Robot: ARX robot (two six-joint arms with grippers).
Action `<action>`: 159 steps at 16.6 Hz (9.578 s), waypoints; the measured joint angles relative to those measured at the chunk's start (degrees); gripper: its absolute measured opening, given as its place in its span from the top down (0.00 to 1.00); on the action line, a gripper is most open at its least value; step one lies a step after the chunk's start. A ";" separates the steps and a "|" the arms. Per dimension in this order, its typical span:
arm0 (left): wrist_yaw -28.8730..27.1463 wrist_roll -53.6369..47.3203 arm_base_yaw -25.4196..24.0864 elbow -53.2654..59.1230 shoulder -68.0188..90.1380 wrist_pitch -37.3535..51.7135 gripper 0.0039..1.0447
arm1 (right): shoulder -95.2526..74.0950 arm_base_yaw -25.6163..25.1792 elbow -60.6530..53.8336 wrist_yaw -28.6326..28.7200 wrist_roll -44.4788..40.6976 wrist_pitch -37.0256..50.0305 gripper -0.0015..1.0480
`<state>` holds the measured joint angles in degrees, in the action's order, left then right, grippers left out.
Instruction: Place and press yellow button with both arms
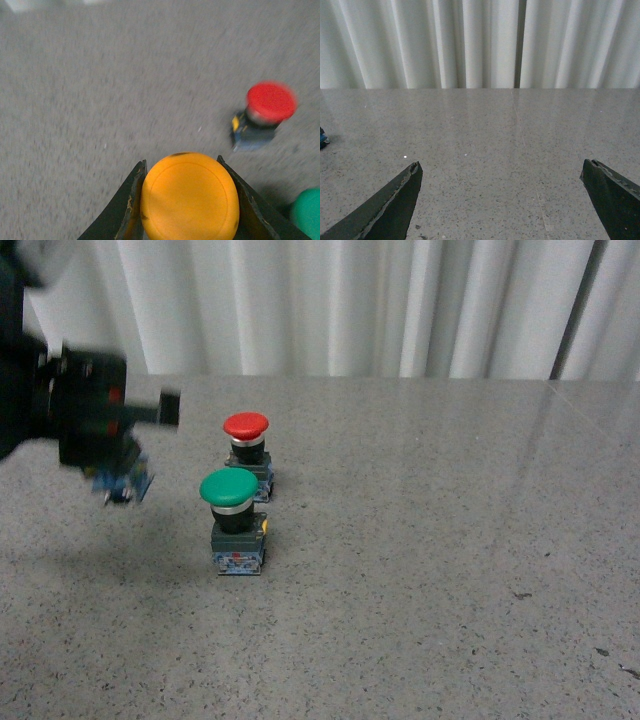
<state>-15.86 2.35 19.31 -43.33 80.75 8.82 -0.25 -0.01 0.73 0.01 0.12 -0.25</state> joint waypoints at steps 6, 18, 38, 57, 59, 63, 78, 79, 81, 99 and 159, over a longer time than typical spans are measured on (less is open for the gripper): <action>-1.95 -0.26 10.58 -24.68 12.44 -4.90 0.68 | 0.00 0.00 0.00 0.00 0.00 0.00 0.06; -3.65 13.75 23.10 -28.55 26.69 -6.75 0.68 | 0.00 0.00 0.00 0.00 0.00 0.00 0.06; -5.99 12.48 18.60 -30.91 26.03 -4.00 0.06 | 0.00 0.00 0.00 0.00 0.00 -0.02 0.06; 9.66 -2.54 -13.11 29.64 -36.87 20.76 0.99 | 0.00 0.00 0.00 0.00 0.00 0.00 0.06; 10.69 -2.54 -14.38 32.61 -40.24 20.52 0.99 | 0.00 0.00 0.00 0.00 0.00 0.00 0.06; 15.80 -2.49 -19.41 36.70 -46.56 18.27 0.99 | 0.00 0.00 0.00 0.00 0.00 0.00 0.06; 15.85 -2.49 -19.15 42.56 -66.95 5.07 0.99 | 0.00 0.00 0.00 0.00 0.00 0.00 0.06; 15.85 -2.49 -19.15 42.56 -67.89 4.09 0.99 | 0.00 0.00 0.00 0.00 0.00 0.00 0.06; 15.85 -2.49 -19.15 42.56 -69.70 2.36 0.99 | 0.00 0.00 0.00 0.00 0.00 0.00 0.06; 15.87 -2.51 -19.26 42.51 -80.13 -9.03 0.04 | -11.04 -1.81 2.05 8.74 6.38 6.49 0.06; 15.85 -2.47 -19.26 42.51 -80.13 -9.05 0.06 | -57.96 21.97 26.32 -1.05 13.09 34.73 0.98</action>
<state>-0.01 -0.12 0.05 -0.82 0.62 -0.23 -58.22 21.96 27.05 -1.04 13.21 34.48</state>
